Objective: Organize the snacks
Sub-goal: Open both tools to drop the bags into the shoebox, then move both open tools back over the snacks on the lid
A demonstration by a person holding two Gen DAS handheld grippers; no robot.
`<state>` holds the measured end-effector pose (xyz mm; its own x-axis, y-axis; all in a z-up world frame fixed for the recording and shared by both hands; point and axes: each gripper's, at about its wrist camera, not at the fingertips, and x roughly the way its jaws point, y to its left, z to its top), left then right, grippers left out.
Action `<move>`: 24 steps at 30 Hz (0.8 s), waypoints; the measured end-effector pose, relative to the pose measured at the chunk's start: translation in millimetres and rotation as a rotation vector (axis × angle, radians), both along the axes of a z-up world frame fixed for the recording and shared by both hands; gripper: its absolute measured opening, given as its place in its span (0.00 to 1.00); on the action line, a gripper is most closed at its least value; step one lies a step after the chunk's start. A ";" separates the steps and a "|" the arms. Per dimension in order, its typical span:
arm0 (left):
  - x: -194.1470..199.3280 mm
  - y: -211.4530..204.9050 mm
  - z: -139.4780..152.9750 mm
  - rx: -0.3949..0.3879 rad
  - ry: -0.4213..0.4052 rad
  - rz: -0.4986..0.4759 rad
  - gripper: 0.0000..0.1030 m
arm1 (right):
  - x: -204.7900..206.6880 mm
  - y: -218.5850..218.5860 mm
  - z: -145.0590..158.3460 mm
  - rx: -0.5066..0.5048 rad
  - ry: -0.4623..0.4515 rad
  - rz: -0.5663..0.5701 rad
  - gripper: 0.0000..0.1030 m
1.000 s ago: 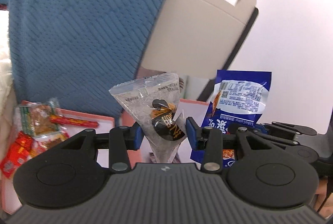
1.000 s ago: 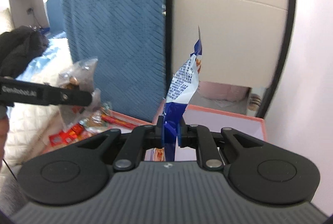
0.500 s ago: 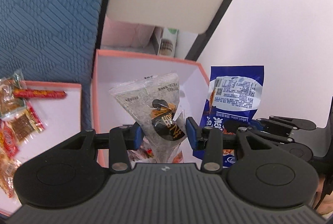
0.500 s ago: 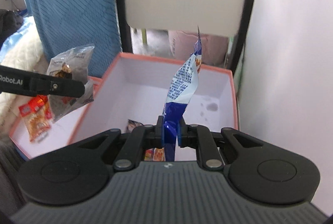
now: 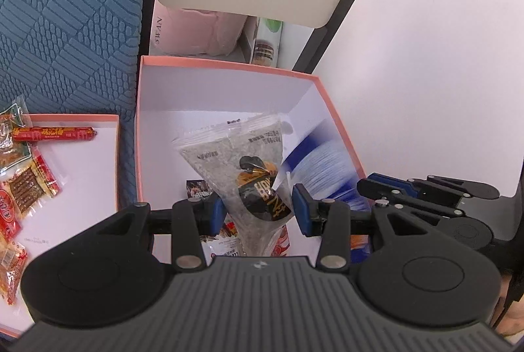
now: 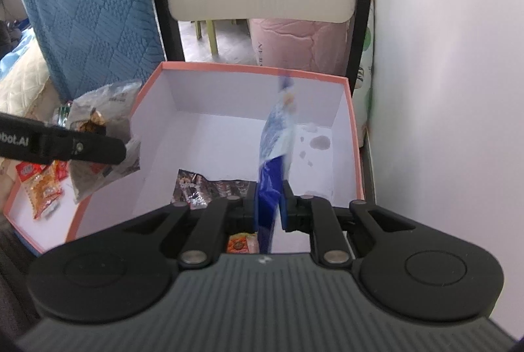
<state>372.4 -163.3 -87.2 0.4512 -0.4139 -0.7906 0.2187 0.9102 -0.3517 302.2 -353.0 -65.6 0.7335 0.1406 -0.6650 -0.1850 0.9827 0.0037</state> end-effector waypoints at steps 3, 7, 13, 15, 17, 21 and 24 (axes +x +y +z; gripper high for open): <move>-1.8 1.6 4.6 0.003 -0.013 0.003 0.52 | -1.9 -2.4 3.8 0.000 -0.009 0.001 0.16; -8.3 8.7 17.1 0.016 -0.064 0.029 0.75 | -5.5 -5.7 5.2 0.004 -0.016 -0.042 0.51; -28.4 27.5 36.8 0.018 -0.145 0.066 0.75 | -19.8 -5.5 14.6 0.046 -0.069 -0.040 0.59; -36.9 34.6 43.2 0.012 -0.174 0.082 0.75 | -25.9 -1.5 18.0 0.057 -0.092 -0.031 0.59; -44.4 40.9 49.6 0.015 -0.204 0.104 0.75 | -31.4 3.6 20.9 0.066 -0.114 -0.021 0.59; -59.9 52.8 62.9 0.021 -0.266 0.138 0.75 | -44.0 16.6 27.3 0.079 -0.165 0.004 0.59; -70.9 59.5 72.1 0.035 -0.314 0.158 0.75 | -46.8 28.0 31.2 0.089 -0.198 0.012 0.59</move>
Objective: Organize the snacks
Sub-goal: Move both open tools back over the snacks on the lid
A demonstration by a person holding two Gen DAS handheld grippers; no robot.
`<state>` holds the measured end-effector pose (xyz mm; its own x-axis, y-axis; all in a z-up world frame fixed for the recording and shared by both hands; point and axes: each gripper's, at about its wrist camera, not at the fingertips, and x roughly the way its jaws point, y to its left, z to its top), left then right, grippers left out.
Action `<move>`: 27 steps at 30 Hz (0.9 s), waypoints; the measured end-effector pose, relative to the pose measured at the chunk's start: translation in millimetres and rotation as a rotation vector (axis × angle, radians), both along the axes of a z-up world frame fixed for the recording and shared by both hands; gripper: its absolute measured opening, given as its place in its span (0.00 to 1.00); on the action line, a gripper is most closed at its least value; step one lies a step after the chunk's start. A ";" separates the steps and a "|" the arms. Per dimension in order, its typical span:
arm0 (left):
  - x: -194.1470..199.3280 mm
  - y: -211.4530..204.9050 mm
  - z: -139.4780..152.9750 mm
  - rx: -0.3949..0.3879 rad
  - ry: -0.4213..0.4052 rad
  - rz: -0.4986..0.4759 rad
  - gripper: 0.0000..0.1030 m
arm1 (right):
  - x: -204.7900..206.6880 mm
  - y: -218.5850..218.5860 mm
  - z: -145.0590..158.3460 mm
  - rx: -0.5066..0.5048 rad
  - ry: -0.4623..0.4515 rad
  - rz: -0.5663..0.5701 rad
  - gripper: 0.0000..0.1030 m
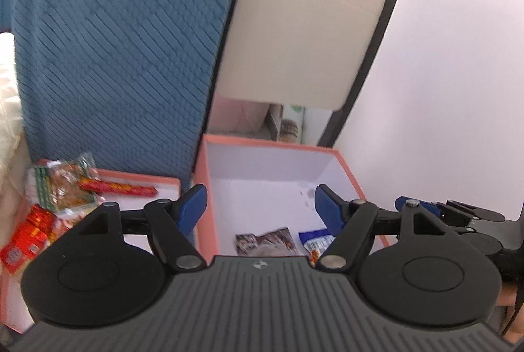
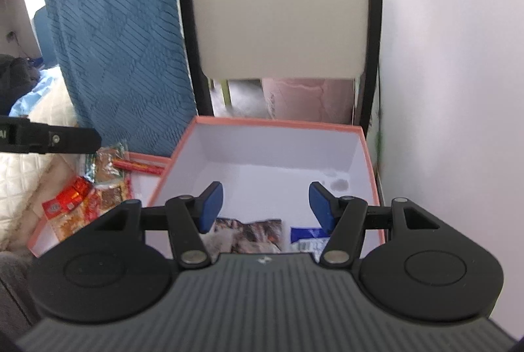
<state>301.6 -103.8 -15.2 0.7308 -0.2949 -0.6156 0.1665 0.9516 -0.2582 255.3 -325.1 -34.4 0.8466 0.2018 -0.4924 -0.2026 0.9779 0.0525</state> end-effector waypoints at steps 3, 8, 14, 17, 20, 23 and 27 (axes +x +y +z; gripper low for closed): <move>-12.9 6.4 5.0 0.027 -0.041 0.021 0.75 | -3.8 9.5 3.8 0.028 -0.029 0.021 0.59; -34.9 20.7 6.6 0.032 -0.094 0.049 0.75 | -8.5 28.4 5.2 0.026 -0.060 0.039 0.59; -53.6 40.9 -2.1 0.001 -0.109 0.086 0.75 | -21.3 49.8 -1.9 0.033 -0.085 0.063 0.59; -60.4 51.1 -10.0 -0.008 -0.106 0.108 0.75 | -29.1 63.6 -8.9 0.027 -0.094 0.093 0.59; -66.2 60.1 -17.1 -0.011 -0.102 0.122 0.75 | -34.9 74.8 -14.4 0.021 -0.090 0.112 0.59; -71.9 71.3 -24.3 -0.023 -0.094 0.141 0.75 | -37.8 85.4 -17.5 0.015 -0.091 0.123 0.59; -79.5 87.8 -30.9 -0.047 -0.093 0.172 0.75 | -42.8 97.6 -21.3 0.011 -0.100 0.132 0.59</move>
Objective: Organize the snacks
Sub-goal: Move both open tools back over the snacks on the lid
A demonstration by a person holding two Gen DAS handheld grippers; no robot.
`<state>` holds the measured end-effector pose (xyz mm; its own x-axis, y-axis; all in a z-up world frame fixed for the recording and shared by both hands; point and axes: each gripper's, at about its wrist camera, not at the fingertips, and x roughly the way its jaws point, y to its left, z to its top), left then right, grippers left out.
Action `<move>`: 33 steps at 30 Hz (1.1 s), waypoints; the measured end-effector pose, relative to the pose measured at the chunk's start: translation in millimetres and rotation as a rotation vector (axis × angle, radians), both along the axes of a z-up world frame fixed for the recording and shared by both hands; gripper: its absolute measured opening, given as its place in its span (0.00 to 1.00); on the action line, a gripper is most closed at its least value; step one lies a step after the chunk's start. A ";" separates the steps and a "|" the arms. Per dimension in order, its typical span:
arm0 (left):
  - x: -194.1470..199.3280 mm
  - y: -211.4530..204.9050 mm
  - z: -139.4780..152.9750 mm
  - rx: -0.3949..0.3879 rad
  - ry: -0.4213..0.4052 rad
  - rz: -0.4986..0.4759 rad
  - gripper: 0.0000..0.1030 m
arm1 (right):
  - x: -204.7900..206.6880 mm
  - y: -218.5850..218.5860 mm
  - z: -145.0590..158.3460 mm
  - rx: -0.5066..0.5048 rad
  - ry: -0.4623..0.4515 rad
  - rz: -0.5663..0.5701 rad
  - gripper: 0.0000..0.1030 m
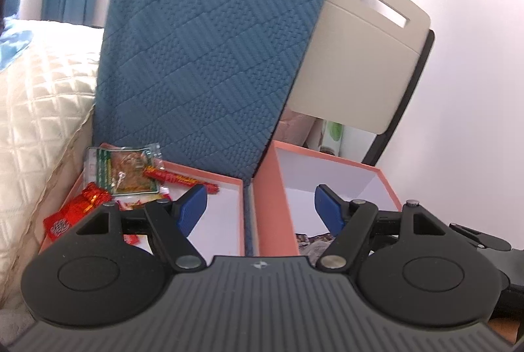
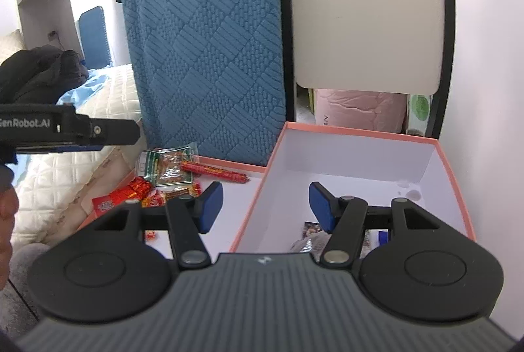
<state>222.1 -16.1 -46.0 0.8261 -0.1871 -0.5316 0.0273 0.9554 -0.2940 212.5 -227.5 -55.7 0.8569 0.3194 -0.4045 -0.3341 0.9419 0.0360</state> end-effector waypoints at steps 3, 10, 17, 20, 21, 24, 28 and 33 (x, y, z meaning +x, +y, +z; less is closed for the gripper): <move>-5.6 11.8 -5.4 -0.017 0.006 0.017 0.75 | -3.9 10.2 -3.4 -0.008 -0.007 0.011 0.59; -16.8 38.5 -18.5 -0.036 0.039 0.063 0.74 | -11.5 32.1 -15.5 -0.035 0.004 0.049 0.59; -25.0 58.6 -32.5 -0.028 0.080 0.096 0.74 | -20.2 54.2 -35.3 -0.049 0.036 0.083 0.59; -28.5 68.3 -42.0 -0.028 0.107 0.130 0.74 | -23.2 62.0 -45.0 -0.048 0.056 0.093 0.59; -29.2 72.0 -45.6 -0.033 0.117 0.139 0.74 | -24.5 65.4 -48.4 -0.054 0.063 0.097 0.59; -29.7 83.3 -57.0 -0.058 0.152 0.161 0.75 | -28.0 73.9 -56.8 -0.068 0.074 0.106 0.59; -25.9 96.3 -70.3 -0.093 0.190 0.193 0.75 | -29.6 85.8 -66.6 -0.087 0.083 0.115 0.59; -13.6 105.2 -86.9 -0.099 0.227 0.210 0.75 | -24.9 99.7 -74.4 -0.098 0.093 0.130 0.58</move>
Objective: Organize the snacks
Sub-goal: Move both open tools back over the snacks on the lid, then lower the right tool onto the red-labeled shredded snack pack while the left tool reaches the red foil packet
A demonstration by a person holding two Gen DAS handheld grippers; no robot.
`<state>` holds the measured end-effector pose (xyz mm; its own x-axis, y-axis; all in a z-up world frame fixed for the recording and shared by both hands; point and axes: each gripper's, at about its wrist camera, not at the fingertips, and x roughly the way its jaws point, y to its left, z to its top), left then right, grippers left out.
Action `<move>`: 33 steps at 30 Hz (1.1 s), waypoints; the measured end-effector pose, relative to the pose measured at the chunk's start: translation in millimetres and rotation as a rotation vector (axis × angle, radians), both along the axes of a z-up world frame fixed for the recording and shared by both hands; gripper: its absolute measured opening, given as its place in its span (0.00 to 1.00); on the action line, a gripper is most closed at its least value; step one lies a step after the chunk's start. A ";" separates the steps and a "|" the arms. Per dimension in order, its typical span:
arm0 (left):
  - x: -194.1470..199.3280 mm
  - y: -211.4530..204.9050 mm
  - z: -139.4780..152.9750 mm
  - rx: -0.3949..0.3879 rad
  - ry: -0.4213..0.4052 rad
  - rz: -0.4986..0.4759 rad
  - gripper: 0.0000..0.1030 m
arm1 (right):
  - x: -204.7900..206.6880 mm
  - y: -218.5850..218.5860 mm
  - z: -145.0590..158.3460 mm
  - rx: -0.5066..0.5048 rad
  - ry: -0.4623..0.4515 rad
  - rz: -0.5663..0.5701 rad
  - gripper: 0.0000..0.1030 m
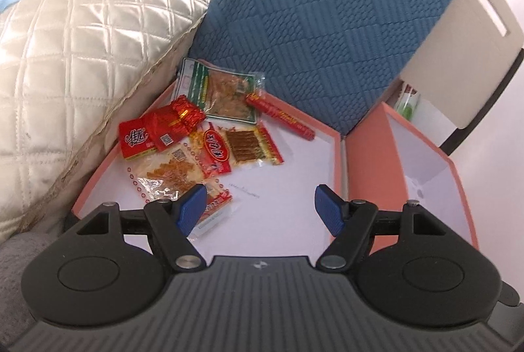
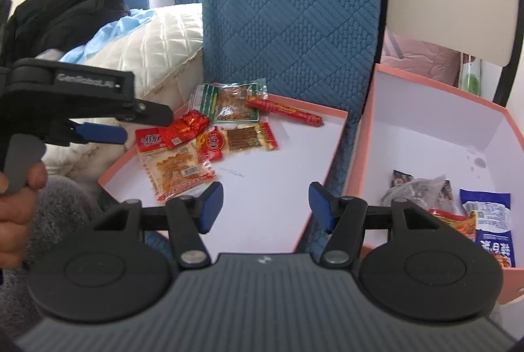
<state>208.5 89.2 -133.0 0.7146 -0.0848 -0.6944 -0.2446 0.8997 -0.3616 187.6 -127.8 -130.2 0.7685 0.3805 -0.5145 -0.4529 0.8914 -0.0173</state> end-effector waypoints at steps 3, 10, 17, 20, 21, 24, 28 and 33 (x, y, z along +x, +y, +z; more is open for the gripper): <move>12.0 5.6 -8.0 -0.008 0.022 0.012 0.75 | 6.6 8.8 -3.2 -0.001 0.002 0.010 0.58; 47.7 24.7 -21.1 -0.048 0.041 0.065 0.75 | 31.2 27.2 -14.8 -0.028 0.021 0.002 0.58; 76.2 42.7 -42.4 -0.055 0.080 0.109 0.75 | 57.2 40.0 -25.0 -0.007 0.021 0.017 0.58; 87.9 51.2 -57.7 -0.128 0.126 0.124 0.75 | 70.7 45.7 -28.3 0.012 0.037 0.024 0.58; 90.7 53.5 -61.9 -0.153 0.134 0.126 0.75 | 75.3 47.6 -29.2 0.015 0.038 0.029 0.58; 98.0 57.4 -69.4 -0.154 0.156 0.140 0.77 | 90.1 52.9 -34.4 0.004 0.045 0.043 0.58; 105.6 63.9 -74.9 -0.133 0.174 0.154 0.80 | 109.8 60.3 -37.2 0.014 0.079 0.062 0.58; 114.9 73.2 -85.9 -0.121 0.210 0.196 0.83 | 127.3 74.5 -45.7 -0.037 0.075 0.092 0.58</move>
<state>323.4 162.3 -218.9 0.5672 -0.0509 -0.8220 -0.4901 0.7813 -0.3865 314.9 -53.3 -175.8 0.6901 0.4267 -0.5845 -0.5337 0.8456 -0.0128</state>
